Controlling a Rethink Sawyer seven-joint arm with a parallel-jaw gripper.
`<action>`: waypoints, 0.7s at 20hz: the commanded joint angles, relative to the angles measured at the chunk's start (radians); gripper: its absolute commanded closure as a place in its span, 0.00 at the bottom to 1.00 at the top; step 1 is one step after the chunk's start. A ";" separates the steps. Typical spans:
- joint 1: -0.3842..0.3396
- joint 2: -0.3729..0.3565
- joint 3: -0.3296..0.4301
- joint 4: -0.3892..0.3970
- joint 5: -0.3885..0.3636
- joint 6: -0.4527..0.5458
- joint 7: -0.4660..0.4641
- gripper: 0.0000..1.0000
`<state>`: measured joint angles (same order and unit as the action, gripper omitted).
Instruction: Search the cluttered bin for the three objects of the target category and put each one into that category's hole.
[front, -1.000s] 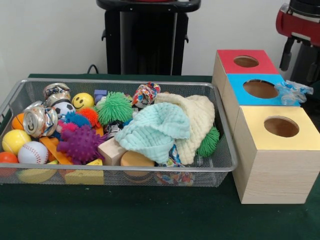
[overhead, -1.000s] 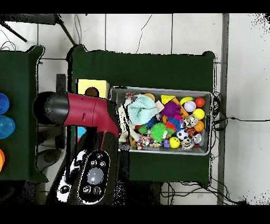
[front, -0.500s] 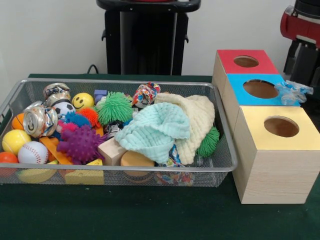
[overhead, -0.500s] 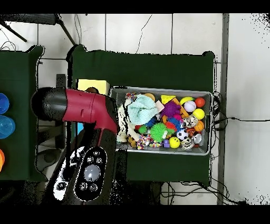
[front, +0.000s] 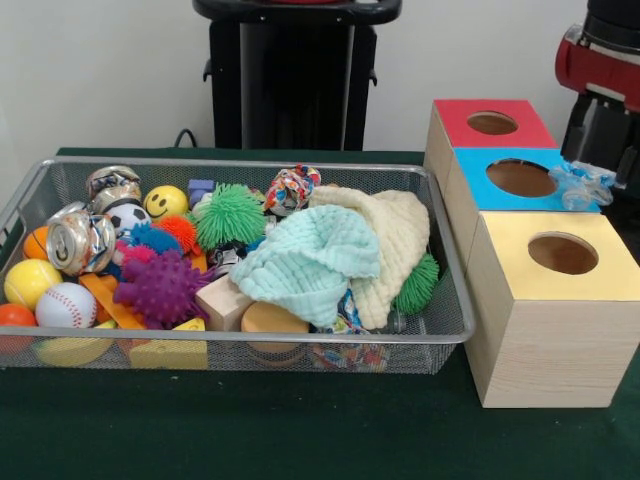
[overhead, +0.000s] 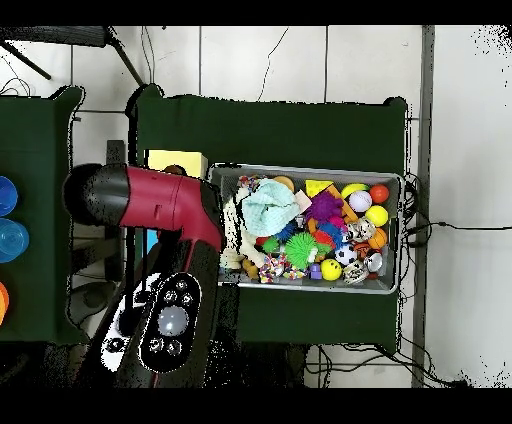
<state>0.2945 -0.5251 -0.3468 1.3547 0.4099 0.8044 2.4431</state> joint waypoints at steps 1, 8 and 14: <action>-0.003 0.053 0.018 -0.010 0.029 0.056 0.287 0.00; -0.004 0.070 0.015 -0.017 0.038 0.046 0.278 0.00; -0.004 0.071 0.012 -0.017 0.042 0.047 0.270 0.00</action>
<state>0.2962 -0.4893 -0.3646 1.3320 0.4224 0.8044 2.4431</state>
